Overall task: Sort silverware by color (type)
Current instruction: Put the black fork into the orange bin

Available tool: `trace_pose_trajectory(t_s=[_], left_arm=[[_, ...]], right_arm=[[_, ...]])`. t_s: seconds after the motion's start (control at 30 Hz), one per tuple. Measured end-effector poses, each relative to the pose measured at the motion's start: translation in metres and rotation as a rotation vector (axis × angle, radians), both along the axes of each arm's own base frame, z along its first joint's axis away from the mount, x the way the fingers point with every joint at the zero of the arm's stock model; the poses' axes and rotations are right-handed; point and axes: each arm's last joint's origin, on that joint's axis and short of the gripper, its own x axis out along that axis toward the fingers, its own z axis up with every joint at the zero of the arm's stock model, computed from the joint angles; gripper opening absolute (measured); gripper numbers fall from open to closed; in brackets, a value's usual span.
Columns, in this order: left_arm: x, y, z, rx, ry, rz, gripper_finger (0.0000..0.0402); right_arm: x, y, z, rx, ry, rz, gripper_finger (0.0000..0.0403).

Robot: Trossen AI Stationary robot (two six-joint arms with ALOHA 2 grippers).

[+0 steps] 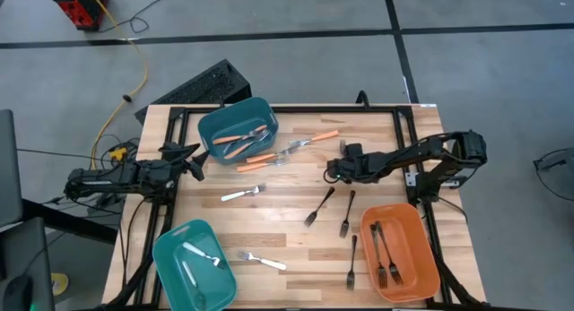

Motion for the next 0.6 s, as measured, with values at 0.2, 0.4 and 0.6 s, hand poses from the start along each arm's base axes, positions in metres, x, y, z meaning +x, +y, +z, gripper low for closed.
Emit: trace_pose_trajectory(t_s=[0.2,0.4,0.6], left_arm=[[0.001,-0.001,0.000,-0.018,-0.008,-0.022,0.0235],[0.001,-0.001,0.000,-0.018,-0.011,-0.023,0.0235],[0.001,-0.001,0.001,-0.018,-0.029,-0.023,0.0235]], right_arm=[[0.009,-0.001,0.004,-0.032,-0.056,0.064,0.0021],[0.024,-0.003,0.018,-0.072,-0.072,0.144,0.0021],[0.046,-0.007,0.048,-0.142,-0.083,0.247,0.0021]])
